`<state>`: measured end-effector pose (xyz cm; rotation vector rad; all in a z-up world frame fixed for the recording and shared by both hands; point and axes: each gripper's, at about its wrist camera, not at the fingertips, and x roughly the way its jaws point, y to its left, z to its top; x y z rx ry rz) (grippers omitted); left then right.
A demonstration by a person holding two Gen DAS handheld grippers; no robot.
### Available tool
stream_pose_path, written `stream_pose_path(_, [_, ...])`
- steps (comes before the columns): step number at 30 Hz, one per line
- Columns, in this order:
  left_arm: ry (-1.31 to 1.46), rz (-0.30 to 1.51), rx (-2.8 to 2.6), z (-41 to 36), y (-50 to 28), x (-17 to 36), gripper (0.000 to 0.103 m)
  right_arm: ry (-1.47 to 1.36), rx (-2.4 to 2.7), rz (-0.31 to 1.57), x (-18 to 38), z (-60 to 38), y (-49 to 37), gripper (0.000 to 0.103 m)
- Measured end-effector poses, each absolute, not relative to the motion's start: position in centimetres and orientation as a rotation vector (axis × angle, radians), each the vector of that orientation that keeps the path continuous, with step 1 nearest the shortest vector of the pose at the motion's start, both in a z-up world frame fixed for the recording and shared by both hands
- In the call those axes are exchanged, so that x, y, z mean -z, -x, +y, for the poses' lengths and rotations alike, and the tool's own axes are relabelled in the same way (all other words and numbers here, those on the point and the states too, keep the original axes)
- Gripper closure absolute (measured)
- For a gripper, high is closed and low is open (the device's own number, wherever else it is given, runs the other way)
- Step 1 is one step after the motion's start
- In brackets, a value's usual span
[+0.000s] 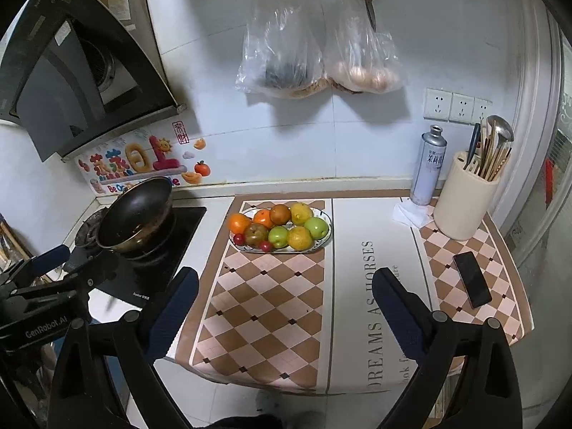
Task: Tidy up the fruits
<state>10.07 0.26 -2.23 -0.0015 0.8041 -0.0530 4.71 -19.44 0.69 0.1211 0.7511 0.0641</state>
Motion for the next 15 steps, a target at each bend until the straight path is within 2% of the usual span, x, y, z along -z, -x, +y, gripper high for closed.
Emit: stream_pose_path(15, [-0.008, 0.852, 0.029, -1.0, -13.5, 4.1, 0.005, -0.143, -0.059, 0.803, 1.9, -20.5, -10.1, 0.003])
